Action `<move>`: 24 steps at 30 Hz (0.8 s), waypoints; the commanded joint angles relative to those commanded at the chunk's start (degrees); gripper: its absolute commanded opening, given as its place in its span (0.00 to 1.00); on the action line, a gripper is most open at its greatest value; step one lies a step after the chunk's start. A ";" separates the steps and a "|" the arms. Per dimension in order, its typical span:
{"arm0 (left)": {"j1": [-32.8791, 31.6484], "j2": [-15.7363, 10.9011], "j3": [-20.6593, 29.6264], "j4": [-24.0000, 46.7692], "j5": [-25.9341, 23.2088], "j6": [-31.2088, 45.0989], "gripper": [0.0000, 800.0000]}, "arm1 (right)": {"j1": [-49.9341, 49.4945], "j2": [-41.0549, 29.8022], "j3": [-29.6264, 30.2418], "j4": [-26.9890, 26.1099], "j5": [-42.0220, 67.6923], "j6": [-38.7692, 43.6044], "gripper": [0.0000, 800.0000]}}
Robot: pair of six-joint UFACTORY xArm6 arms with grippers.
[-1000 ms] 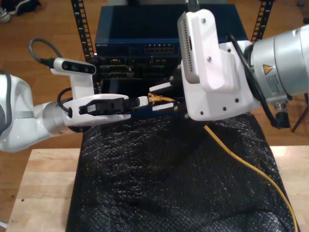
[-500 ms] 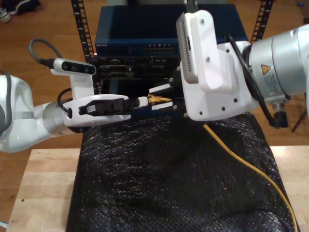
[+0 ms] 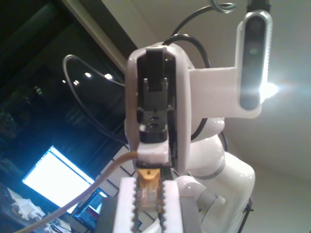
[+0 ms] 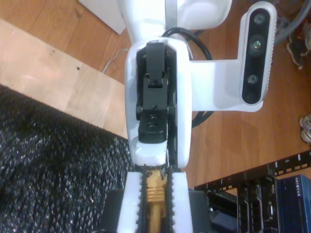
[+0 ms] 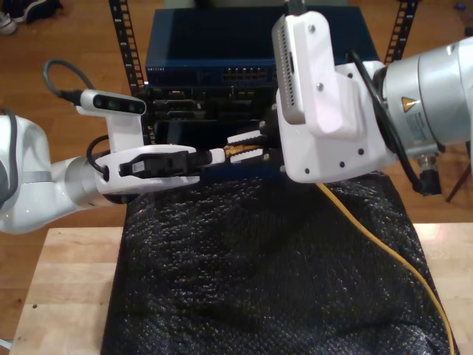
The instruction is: Grab the cable and plug it in
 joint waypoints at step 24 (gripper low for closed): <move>1.85 -0.26 0.26 -3.60 -1.76 0.35 1.00 | -1.05 3.69 -2.37 0.09 -0.18 0.35 0.00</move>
